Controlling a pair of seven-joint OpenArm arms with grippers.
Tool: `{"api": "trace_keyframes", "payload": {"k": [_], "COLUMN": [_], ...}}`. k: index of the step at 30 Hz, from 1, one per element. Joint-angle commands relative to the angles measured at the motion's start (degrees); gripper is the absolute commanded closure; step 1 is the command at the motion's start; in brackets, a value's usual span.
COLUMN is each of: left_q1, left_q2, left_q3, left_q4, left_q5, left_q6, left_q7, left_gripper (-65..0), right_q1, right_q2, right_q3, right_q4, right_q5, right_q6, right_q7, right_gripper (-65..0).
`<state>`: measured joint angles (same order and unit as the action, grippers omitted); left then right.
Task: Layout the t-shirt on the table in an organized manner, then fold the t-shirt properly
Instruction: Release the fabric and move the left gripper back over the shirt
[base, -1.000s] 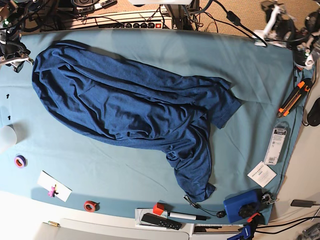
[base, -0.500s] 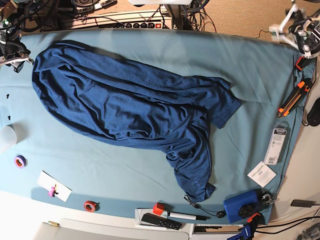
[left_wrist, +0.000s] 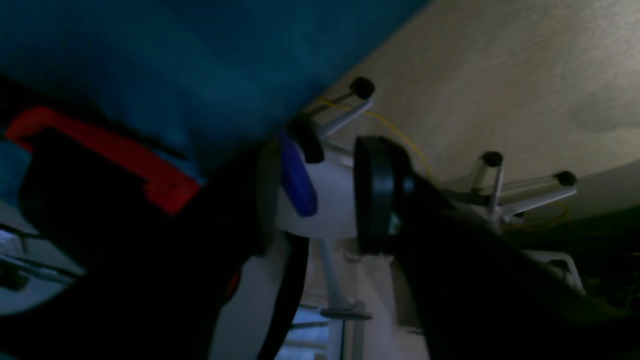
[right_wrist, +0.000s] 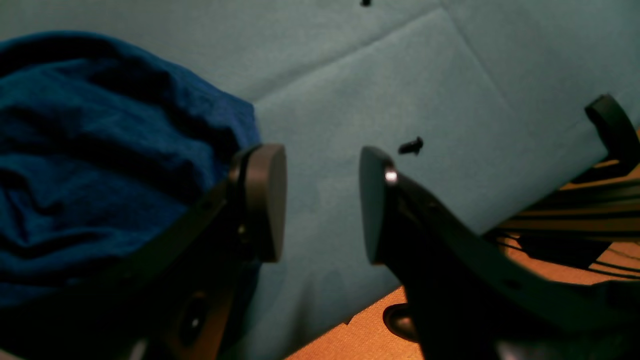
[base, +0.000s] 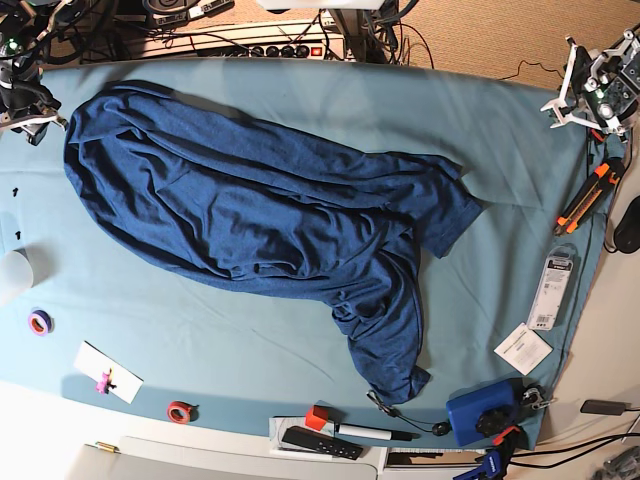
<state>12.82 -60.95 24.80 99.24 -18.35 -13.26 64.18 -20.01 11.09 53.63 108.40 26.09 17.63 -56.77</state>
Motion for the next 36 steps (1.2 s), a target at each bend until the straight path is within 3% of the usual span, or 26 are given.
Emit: {"api": "trace_keyframes", "payload": {"k": [1, 3, 7, 15, 21, 24, 27, 31, 36], "left_q1": [-5.29, -6.21, -6.93, -2.89, -0.2, -0.22, -2.58, -7.82, -14.12], "left_q2": [-2.05, -2.08, -2.34, -4.42, -8.2, -11.13, -12.39, -11.82, -5.92], "left_q3": [-2.54, -2.54, -2.54, -2.54, -2.54, -2.54, -2.6, -2.6, -2.71], "left_q4": [0.92, 1.05, 1.07, 1.07, 1.07, 1.07, 1.09, 1.09, 1.07], "left_q5": [11.91, 10.54, -1.36, -23.56, -41.88, -51.04, -52.59, -48.54, -42.14], "left_q6": [6.78, 6.51, -2.62, -13.84, -20.13, -22.56, -24.13, -23.87, -20.9], "left_q7": [-8.0, -7.89, -4.07, 5.33, 15.43, 15.82, 15.82, 12.33, 4.24], "left_gripper": [-27.2, -26.9, -24.6, -24.6, -24.6, -24.6, -24.6, -24.6, -24.6], "right_q1": [0.0, 0.02, 0.0, 0.02, 0.02, 0.0, 0.02, 0.02, 0.0], "right_q2": [0.98, 0.96, 0.98, 0.96, 0.96, 0.96, 0.96, 0.96, 0.94], "right_q3": [0.42, 0.42, 0.42, 0.42, 0.42, 0.42, 0.42, 0.42, 0.42], "right_q4": [1.07, 1.07, 1.07, 1.07, 1.05, 1.05, 1.05, 1.05, 1.05], "right_q5": [0.44, 0.44, 0.37, -1.27, -1.27, -1.27, -1.27, -1.27, -1.25], "right_q6": [-0.02, -0.02, -0.02, -0.02, -0.02, -0.02, -0.02, -0.02, -0.02], "right_q7": [1.42, 1.42, 1.42, 1.51, 1.53, 1.53, 1.53, 1.53, 1.53], "right_gripper": [-24.3, -24.3, -24.3, -24.3, -24.3, -24.3, -24.3, -24.3, -24.3]}}
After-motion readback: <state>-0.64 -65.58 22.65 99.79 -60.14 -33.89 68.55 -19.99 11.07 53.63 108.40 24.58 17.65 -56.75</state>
